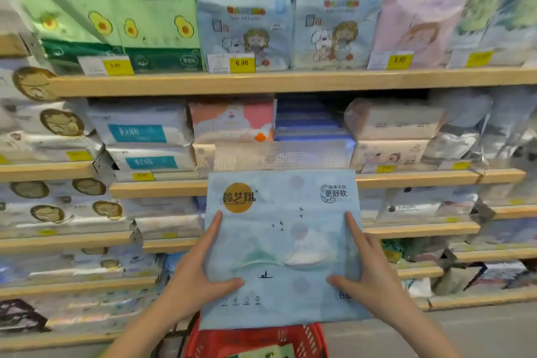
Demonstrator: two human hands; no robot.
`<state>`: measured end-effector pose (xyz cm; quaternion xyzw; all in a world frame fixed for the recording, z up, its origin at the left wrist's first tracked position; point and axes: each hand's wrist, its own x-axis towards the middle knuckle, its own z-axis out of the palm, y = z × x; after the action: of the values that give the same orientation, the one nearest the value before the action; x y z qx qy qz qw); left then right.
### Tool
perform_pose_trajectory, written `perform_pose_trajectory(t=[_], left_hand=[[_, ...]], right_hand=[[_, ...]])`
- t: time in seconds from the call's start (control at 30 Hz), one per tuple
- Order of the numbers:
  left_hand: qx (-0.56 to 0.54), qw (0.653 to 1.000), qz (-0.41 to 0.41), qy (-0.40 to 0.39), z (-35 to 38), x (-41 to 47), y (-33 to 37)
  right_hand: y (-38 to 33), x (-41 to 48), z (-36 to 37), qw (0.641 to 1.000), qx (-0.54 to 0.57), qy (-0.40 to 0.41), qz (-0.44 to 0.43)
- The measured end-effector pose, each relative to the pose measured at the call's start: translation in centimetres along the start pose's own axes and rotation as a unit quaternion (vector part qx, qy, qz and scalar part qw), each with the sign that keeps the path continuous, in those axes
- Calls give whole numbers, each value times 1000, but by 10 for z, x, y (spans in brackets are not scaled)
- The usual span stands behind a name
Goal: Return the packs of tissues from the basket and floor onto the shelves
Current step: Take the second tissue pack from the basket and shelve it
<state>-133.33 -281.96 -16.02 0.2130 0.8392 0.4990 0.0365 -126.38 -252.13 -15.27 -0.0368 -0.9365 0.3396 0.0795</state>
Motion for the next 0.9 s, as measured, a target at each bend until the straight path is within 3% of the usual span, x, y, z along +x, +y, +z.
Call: perform_pose_trajectory(t=[0.37, 0.9], left_hand=[[37, 980, 166, 103, -98, 67, 134], [93, 893, 391, 203, -228, 177, 269]], right_hand=[[-108, 59, -118, 977, 0, 165, -136], [-238, 163, -239, 905, 26, 323, -275]])
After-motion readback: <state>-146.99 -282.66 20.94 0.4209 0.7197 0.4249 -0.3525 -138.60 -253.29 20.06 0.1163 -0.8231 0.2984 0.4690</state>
